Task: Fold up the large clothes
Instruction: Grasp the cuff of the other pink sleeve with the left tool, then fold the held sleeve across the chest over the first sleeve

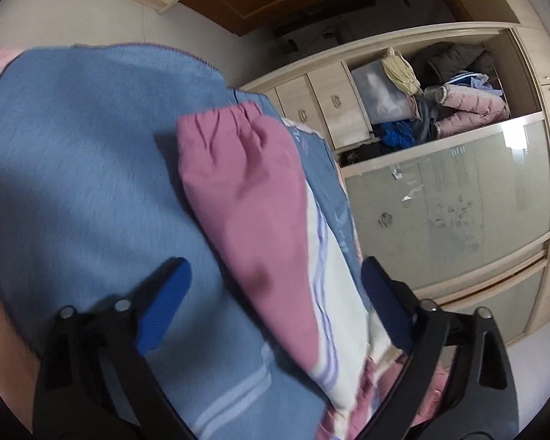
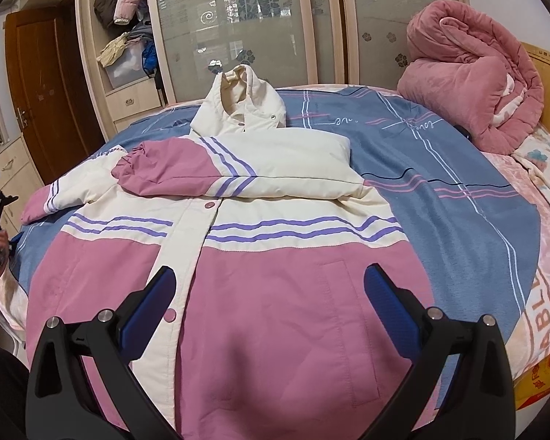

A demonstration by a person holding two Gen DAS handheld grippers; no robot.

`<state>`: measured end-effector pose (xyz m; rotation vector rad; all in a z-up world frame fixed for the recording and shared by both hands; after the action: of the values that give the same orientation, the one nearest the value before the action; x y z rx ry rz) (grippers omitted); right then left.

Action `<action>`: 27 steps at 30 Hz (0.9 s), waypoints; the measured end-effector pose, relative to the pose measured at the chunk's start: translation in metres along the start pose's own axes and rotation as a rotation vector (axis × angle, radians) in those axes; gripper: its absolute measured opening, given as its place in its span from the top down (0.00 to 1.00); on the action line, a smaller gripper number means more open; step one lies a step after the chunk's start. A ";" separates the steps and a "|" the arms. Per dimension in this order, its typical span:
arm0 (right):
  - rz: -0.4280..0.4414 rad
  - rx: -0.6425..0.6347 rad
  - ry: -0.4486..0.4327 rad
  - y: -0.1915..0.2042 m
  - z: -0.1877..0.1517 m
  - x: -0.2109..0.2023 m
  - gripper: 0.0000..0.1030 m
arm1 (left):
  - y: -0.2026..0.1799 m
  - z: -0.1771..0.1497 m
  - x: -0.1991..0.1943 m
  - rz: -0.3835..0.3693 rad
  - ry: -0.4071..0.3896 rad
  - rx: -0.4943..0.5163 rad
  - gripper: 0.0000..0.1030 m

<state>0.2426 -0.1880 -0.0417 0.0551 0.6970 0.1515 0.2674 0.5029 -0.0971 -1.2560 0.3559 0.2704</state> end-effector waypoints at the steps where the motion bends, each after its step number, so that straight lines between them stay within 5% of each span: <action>1: 0.000 0.000 0.001 0.000 0.000 0.000 0.01 | 0.000 0.005 0.007 0.014 -0.001 0.017 0.14; 8: 0.001 -0.003 0.012 0.000 -0.003 0.004 0.01 | 0.003 0.030 0.036 0.101 -0.020 0.063 0.25; 11: 0.005 -0.004 0.014 0.001 -0.003 0.004 0.01 | 0.001 0.038 0.042 0.107 -0.036 0.068 0.45; 12: 0.005 -0.003 0.013 0.001 -0.003 0.004 0.01 | -0.001 0.039 0.044 0.112 -0.041 0.073 0.61; 19: 0.021 0.000 0.009 0.003 -0.001 0.001 0.01 | -0.035 0.047 0.030 0.056 -0.103 0.140 0.82; 22: 0.031 0.000 0.005 0.005 0.000 0.000 0.01 | -0.076 0.039 0.024 0.051 -0.128 0.271 0.86; 27: 0.046 -0.001 0.003 0.010 0.003 -0.001 0.01 | -0.194 -0.036 0.039 0.078 -0.112 0.725 0.87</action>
<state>0.2425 -0.1786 -0.0383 0.0698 0.6987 0.1962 0.3741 0.4126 0.0474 -0.5131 0.3620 0.2455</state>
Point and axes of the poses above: each gripper's, at about its wrist camera, not at the fingertips, and x roughly the way its jaws point, y to its left, z to its top, the point moved 9 cm from there along x, roughly the way its jaws point, and after that the axes turned 1 degree about -x, right-handed, at the moved point
